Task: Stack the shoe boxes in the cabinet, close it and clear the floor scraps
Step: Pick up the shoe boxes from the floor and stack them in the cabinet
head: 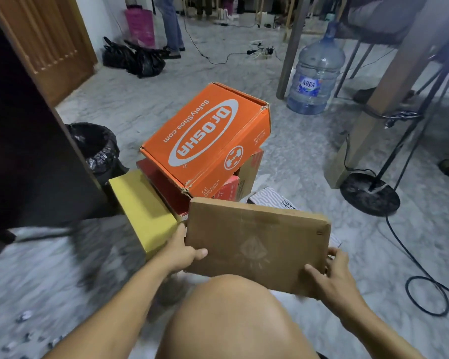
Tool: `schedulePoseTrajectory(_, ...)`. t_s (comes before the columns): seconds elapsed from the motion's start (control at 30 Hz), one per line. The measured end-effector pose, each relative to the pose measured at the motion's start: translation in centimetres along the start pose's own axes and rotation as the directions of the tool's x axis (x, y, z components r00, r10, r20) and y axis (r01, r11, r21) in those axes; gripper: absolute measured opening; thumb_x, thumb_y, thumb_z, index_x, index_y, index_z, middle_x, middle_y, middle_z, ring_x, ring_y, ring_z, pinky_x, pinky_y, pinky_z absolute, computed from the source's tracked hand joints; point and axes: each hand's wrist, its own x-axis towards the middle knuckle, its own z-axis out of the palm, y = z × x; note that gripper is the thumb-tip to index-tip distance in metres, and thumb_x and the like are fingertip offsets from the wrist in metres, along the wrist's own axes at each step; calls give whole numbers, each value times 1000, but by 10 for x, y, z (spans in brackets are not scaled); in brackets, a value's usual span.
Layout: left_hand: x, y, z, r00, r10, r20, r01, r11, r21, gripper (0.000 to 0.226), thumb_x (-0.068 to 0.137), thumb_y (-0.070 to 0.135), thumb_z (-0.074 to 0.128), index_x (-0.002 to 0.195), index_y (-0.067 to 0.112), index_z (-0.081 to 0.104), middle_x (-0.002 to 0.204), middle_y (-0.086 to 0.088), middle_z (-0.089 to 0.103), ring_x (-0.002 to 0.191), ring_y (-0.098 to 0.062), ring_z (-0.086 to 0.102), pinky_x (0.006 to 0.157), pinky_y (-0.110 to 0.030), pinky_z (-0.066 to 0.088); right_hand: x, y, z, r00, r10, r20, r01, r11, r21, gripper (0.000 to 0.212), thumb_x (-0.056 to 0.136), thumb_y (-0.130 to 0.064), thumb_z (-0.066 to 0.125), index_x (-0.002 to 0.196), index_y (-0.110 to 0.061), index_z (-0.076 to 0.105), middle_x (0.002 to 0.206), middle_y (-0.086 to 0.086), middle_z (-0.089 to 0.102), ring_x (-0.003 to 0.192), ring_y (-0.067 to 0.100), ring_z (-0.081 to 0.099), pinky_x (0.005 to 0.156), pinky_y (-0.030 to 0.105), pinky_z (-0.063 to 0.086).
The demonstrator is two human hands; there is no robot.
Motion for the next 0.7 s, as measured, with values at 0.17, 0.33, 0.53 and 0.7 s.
schedulePoseTrajectory(0.17,-30,47,-53,986,142,-92,-142,990,-2,49,84,5,70,123,23,46,113,4,62,104,-22,61,76,-32,55,0,-72,-15,971,-235,-41,239,958,157,38,90,-15,64,113,-39,46,119,4,64,103,21,63,85,52,54)
schedulePoseTrajectory(0.33,-69,78,-113,956,193,-222,-219,971,-99,41,86,3,68,124,10,55,113,-12,69,100,-26,66,95,-42,52,-13,-149,-12,846,-527,85,503,840,202,65,86,-4,68,122,-54,47,118,-8,67,97,11,67,82,35,55)
schedulePoseTrajectory(0.53,-125,98,-193,793,296,-533,-374,927,-42,68,81,23,75,141,17,43,123,8,53,108,-12,52,94,-34,45,-25,-233,14,717,-665,207,659,744,107,101,70,-21,85,141,-58,23,115,-8,67,102,7,66,88,18,52)
schedulePoseTrajectory(0.7,-179,106,-259,688,311,-656,-387,921,31,98,52,41,89,136,22,43,125,3,59,112,-17,57,100,-42,48,-43,-301,50,591,-759,271,771,631,86,126,52,-27,94,149,-48,16,105,-13,71,99,6,67,87,39,55)
